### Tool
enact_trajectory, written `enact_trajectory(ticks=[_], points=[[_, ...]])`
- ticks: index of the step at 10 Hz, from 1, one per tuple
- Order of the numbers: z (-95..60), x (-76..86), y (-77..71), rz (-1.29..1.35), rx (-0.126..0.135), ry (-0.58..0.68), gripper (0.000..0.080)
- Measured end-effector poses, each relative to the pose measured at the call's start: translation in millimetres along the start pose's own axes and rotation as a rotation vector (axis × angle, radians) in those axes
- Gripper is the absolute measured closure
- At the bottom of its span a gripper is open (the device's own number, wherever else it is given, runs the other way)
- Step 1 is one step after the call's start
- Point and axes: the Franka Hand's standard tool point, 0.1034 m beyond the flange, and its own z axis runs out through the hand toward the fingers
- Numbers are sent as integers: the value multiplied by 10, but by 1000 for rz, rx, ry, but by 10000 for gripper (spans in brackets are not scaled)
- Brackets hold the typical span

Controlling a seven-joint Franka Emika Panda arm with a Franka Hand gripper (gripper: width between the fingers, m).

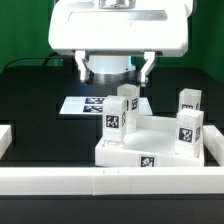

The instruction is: Assemble square table

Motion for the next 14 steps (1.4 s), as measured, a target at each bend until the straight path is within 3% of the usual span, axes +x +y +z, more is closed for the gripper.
enact_trajectory(ticks=[6,13,14], points=[[84,-135,17,45,24,-419,150],[277,-261,54,42,0,-466,150],[276,-264,44,42,0,-467,282]])
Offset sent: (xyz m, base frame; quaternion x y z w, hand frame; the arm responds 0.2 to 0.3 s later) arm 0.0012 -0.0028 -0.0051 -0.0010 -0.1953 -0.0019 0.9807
